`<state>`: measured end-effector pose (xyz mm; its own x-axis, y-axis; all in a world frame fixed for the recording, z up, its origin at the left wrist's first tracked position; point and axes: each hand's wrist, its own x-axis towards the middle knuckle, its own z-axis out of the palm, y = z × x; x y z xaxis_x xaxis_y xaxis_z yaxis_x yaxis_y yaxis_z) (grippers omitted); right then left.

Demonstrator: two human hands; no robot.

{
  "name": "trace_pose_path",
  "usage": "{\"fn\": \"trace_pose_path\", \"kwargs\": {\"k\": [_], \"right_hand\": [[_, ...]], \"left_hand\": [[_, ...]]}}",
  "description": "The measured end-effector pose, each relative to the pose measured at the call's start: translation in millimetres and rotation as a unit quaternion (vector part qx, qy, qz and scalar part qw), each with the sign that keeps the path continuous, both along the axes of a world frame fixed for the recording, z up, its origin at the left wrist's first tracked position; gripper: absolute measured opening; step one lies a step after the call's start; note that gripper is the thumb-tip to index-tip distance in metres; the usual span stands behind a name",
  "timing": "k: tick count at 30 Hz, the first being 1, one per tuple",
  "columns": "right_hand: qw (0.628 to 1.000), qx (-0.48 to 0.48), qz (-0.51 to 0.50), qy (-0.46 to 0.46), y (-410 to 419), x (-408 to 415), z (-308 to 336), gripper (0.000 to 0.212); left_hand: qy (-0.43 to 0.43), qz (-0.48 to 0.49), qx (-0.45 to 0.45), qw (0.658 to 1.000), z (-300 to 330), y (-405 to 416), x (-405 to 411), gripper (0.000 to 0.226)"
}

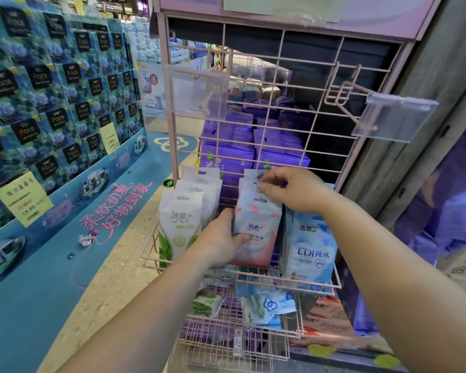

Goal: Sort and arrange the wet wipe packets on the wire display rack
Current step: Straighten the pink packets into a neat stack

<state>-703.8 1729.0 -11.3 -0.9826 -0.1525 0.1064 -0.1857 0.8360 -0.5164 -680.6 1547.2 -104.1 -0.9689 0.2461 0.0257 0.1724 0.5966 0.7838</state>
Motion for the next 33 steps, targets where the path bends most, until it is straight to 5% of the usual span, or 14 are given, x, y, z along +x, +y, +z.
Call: {"fn": "trace_pose_path", "kwargs": {"k": [4,13,17,23,30,33], "right_hand": [[0.996,0.082,0.044,-0.008,-1.6,4.4,-0.2,0.072],[0.996,0.056,0.022,0.060,-2.1,6.2,-1.4,0.066],[0.992,0.108,0.019,0.056,-3.2,9.5,-4.9,0.068],[0.977,0.196,-0.013,0.084,-4.9,15.8,-20.8,0.070],[0.981,0.159,-0.046,0.102,0.9,37.2,-21.6,0.099],[0.975,0.115,-0.081,0.170,-2.1,58.3,-26.0,0.090]], "left_hand": [[0.013,0.008,-0.010,1.000,5.0,-2.4,-2.4,0.043],[0.012,0.012,0.029,0.999,15.8,-3.8,-8.6,0.039],[-0.009,0.017,0.067,0.998,7.3,1.8,-5.6,0.041],[-0.071,-0.016,-0.008,0.997,-5.2,6.4,-3.4,0.065],[-0.066,0.023,-0.002,0.998,-2.0,7.3,5.0,0.082],[-0.004,0.037,-0.029,0.999,7.1,-0.5,19.6,0.081]]}}
